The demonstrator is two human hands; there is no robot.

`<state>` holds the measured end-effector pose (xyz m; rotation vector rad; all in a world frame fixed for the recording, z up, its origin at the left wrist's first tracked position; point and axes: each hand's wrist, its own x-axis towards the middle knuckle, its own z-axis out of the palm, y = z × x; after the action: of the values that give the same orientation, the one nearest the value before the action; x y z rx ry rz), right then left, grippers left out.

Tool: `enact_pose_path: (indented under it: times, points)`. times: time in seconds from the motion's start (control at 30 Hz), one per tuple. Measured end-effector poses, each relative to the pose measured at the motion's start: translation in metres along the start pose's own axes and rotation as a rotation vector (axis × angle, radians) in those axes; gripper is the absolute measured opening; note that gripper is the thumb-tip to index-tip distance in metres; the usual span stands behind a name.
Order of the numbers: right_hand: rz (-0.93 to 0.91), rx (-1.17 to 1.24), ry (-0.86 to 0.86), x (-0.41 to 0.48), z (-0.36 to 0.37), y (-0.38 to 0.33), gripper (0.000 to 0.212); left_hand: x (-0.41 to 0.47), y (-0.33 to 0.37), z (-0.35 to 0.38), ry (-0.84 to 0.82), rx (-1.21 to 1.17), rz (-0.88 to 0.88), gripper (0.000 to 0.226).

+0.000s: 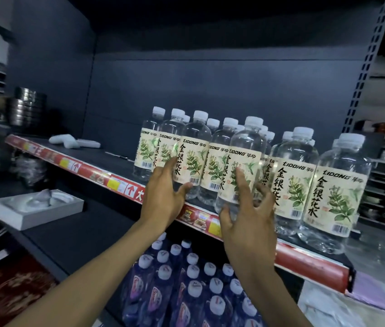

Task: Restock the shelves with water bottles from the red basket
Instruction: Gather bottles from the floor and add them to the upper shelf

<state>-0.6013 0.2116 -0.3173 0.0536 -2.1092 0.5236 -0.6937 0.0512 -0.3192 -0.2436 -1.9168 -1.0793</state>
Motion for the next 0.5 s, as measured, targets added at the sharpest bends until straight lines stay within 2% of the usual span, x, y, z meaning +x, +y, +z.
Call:
enact_pose_path:
  times: [0.27, 0.5]
  points:
    - [0.022, -0.114, 0.03, -0.001, 0.006, -0.005, 0.086, -0.003, 0.009, -0.003, -0.026, 0.086, 0.038, 0.072]
    - [0.033, -0.099, -0.045, -0.006, -0.005, -0.009, 0.079, -0.005, 0.024, -0.02, -0.167, 0.094, -0.015, 0.075]
